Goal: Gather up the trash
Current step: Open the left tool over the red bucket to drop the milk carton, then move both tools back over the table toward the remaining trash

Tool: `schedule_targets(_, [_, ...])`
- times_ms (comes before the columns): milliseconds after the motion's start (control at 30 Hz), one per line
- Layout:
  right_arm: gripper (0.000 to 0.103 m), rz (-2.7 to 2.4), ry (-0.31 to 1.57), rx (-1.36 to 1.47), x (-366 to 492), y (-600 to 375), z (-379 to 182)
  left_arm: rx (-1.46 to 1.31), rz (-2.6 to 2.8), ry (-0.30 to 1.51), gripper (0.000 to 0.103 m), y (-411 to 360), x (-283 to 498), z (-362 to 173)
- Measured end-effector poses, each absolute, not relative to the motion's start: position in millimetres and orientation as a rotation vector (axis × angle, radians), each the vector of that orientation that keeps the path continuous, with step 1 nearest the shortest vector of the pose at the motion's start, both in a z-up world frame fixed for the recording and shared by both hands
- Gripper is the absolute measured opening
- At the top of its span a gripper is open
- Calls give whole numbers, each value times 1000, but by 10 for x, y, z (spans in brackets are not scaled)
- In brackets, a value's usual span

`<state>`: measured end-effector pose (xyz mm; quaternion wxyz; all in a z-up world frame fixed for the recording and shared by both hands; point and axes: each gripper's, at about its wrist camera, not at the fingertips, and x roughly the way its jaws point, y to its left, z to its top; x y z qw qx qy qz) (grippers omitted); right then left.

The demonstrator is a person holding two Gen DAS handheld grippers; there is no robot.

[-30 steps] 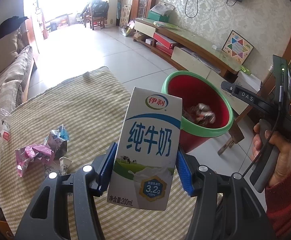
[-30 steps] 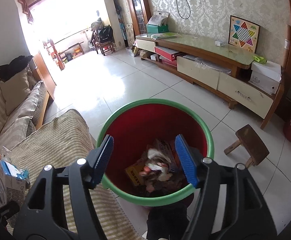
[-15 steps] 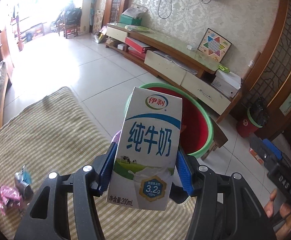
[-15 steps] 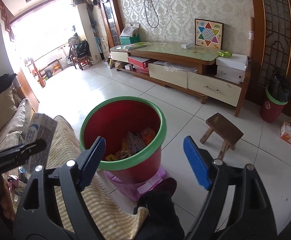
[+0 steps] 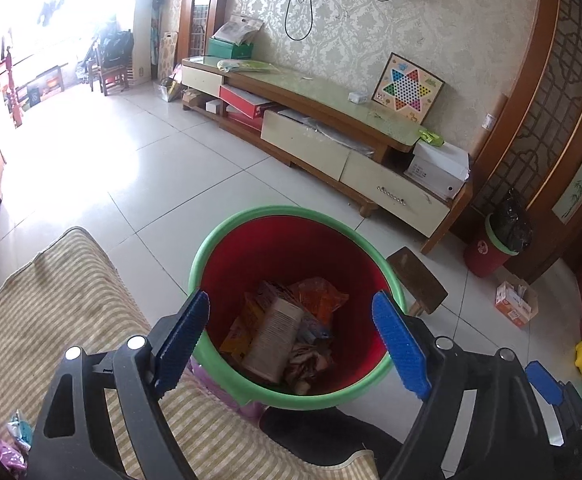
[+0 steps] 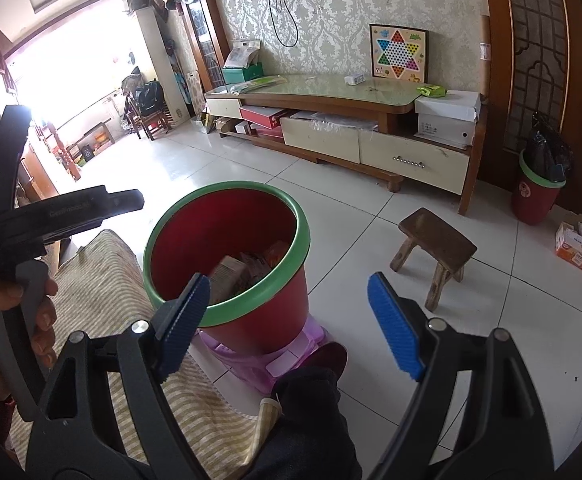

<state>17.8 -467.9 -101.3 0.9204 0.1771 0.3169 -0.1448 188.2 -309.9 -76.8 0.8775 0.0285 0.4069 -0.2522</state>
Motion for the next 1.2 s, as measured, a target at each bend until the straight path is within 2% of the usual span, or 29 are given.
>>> schedule_targets(533, [80,-179,640,262,145,-4059,-714,-57,-360,792,81,-1957,1224,-424])
schedule_targets(1033, [83,-27,655,154,108,-3185,-461,-105,-144,780,81,-459,851,-643])
schedule_targets(1200, [83,42,684,144,154,-2910,-485,48,-105,848,81,60,874,-855])
